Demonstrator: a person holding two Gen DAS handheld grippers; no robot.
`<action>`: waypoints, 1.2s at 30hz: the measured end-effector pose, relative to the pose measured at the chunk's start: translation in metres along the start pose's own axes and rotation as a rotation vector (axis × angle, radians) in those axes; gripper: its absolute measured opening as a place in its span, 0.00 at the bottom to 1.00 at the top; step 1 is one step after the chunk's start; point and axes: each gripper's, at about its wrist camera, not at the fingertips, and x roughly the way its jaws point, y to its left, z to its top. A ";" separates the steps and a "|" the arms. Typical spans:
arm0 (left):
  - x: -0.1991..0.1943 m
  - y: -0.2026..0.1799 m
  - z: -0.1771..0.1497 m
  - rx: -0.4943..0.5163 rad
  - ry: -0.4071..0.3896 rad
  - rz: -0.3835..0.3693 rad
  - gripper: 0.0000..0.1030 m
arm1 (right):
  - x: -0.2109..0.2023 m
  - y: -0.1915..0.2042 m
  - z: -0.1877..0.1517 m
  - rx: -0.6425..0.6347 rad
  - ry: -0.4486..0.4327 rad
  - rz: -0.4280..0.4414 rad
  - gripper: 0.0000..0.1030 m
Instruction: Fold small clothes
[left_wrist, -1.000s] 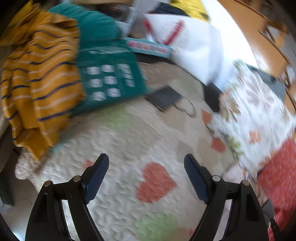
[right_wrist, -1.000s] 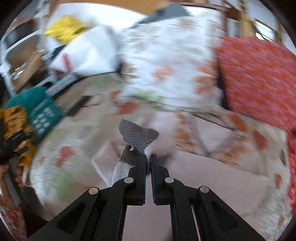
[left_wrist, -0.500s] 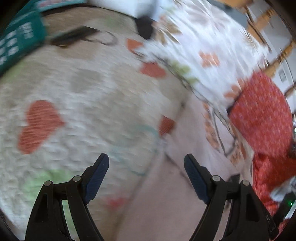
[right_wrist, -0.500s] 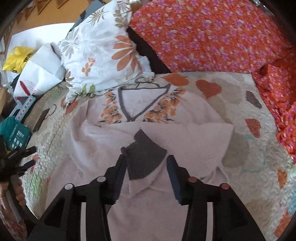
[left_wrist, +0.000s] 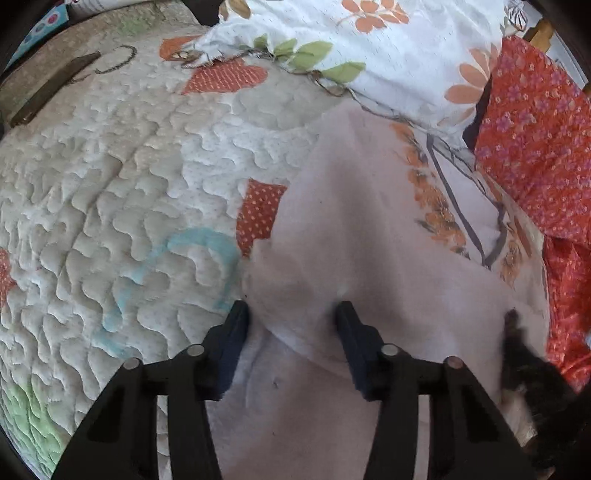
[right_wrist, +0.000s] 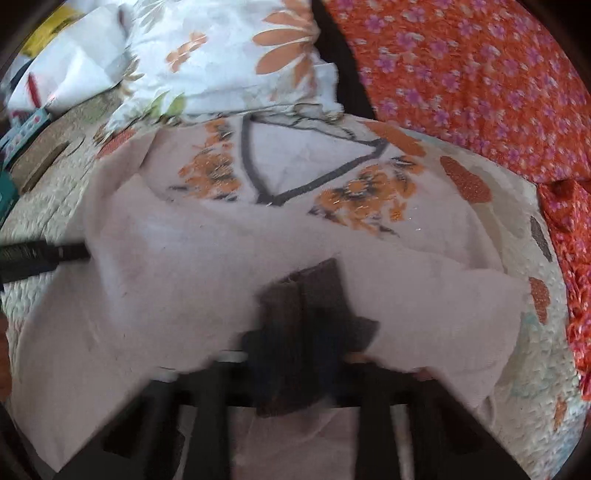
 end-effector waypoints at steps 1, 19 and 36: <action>-0.001 0.001 0.000 -0.009 -0.001 -0.005 0.47 | -0.011 -0.009 0.005 0.027 -0.043 -0.008 0.13; -0.032 0.010 -0.017 0.025 -0.042 0.005 0.50 | -0.046 -0.118 -0.014 0.411 -0.143 0.002 0.25; -0.070 0.085 -0.001 -0.033 -0.094 0.038 0.56 | 0.092 0.131 0.098 -0.071 0.163 0.350 0.51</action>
